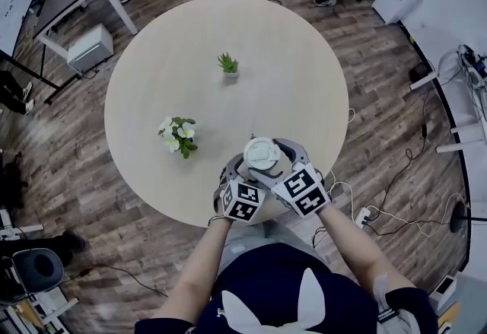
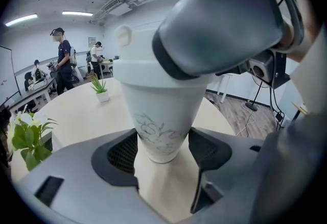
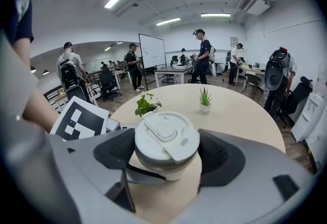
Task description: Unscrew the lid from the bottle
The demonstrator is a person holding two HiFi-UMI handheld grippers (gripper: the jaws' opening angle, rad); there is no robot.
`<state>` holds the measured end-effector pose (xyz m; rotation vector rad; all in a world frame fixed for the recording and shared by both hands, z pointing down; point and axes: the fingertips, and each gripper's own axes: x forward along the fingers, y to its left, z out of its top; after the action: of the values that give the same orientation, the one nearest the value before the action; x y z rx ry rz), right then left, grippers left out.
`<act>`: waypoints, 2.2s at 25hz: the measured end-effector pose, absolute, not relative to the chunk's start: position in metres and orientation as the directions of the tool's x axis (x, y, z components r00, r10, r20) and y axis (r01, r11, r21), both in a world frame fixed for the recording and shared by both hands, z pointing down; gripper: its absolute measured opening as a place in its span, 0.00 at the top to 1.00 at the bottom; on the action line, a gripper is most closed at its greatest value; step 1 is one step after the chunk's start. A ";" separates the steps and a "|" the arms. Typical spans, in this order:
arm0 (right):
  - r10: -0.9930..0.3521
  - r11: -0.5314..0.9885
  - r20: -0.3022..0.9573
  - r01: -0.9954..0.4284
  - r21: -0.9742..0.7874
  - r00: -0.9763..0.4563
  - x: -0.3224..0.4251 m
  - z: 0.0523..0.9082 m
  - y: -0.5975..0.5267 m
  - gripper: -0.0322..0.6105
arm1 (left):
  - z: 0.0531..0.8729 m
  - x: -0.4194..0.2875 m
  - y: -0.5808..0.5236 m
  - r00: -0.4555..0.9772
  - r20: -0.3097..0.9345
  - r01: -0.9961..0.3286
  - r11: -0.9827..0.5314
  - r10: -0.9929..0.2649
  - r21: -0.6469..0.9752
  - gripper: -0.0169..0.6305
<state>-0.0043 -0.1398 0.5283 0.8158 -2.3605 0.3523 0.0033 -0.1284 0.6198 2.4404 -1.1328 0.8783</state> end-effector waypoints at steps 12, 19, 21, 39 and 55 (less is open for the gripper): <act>-0.179 0.949 0.735 -0.312 -0.045 -0.654 -0.008 0.533 -0.133 0.35 | 0.621 0.004 -0.128 0.508 0.647 -0.757 -0.653 -0.569 0.019 0.48; -0.045 0.990 0.799 -0.133 -0.045 -0.599 -0.008 0.535 -0.130 0.35 | 0.620 0.004 -0.128 0.504 0.652 -0.756 -0.654 -0.567 0.016 0.48; -0.011 0.995 0.822 -0.087 -0.047 -0.570 -0.008 0.536 -0.131 0.35 | 0.620 0.003 -0.129 0.503 0.654 -0.755 -0.655 -0.565 0.016 0.48; -0.604 0.627 0.537 -0.767 -0.134 -0.588 -0.010 0.517 -0.145 0.25 | 0.623 0.001 -0.130 0.488 0.660 -0.772 -0.635 -0.571 0.020 0.48; -0.504 0.728 0.604 -0.680 -0.087 -0.617 -0.011 0.527 -0.151 0.28 | 0.622 0.002 -0.131 0.499 0.659 -0.765 -0.643 -0.562 0.031 0.49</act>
<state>-0.0113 -0.1508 0.5272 0.8956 -2.3714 0.4177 0.0020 -0.1309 0.6223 2.4272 -1.1138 0.8936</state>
